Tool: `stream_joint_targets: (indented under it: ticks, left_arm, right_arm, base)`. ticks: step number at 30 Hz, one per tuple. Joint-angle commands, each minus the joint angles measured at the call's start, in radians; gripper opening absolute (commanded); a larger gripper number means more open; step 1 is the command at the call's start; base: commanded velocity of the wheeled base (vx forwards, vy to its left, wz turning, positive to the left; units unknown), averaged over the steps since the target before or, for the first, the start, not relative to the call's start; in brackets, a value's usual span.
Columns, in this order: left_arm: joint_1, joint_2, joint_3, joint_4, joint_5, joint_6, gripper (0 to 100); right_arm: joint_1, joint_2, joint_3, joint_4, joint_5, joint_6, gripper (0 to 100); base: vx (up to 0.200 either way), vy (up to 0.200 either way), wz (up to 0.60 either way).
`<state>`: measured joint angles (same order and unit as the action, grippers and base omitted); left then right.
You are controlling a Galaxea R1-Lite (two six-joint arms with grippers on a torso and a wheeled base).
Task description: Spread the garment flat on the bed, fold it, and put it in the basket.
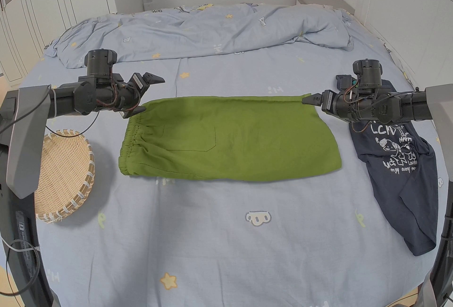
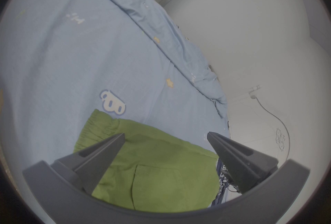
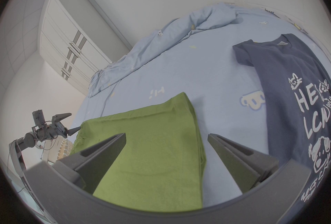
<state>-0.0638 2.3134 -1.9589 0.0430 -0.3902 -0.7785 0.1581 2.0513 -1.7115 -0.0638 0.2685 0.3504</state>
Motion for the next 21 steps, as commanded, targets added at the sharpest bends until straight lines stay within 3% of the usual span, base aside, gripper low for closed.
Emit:
stream_joint_targets:
  ticks: [1,5,7,10,14,21]
  left_arm:
    - [0.021,-0.207,0.152,0.017,-0.006,0.001,100]
    - [0.065,-0.350,0.402,-0.026,-0.030,0.007,100]
    - [0.079,-0.364,0.449,-0.054,-0.044,0.013,100]
    - [0.110,-0.376,0.631,-0.161,-0.091,0.050,100]
    - [0.110,-0.310,0.687,-0.267,-0.082,0.107,100]
    - [0.119,-0.255,0.687,-0.261,-0.084,0.107,100]
  right_arm:
    - [-0.043,-0.074,0.066,-0.001,0.012,0.041,100]
    - [-0.083,-0.137,0.153,-0.002,0.070,0.097,100]
    - [-0.091,-0.151,0.173,-0.002,0.090,0.113,100]
    - [-0.107,-0.201,0.245,-0.002,0.140,0.145,100]
    - [-0.121,-0.243,0.320,-0.004,0.199,0.140,100]
    - [-0.112,-0.275,0.366,0.001,0.207,0.133,100]
  base:
    - [0.000,0.000,0.00]
    - [0.000,0.000,0.00]
    - [0.000,0.000,0.00]
    - [0.000,0.000,0.00]
    - [0.000,0.000,0.00]
    - [0.000,0.000,0.00]
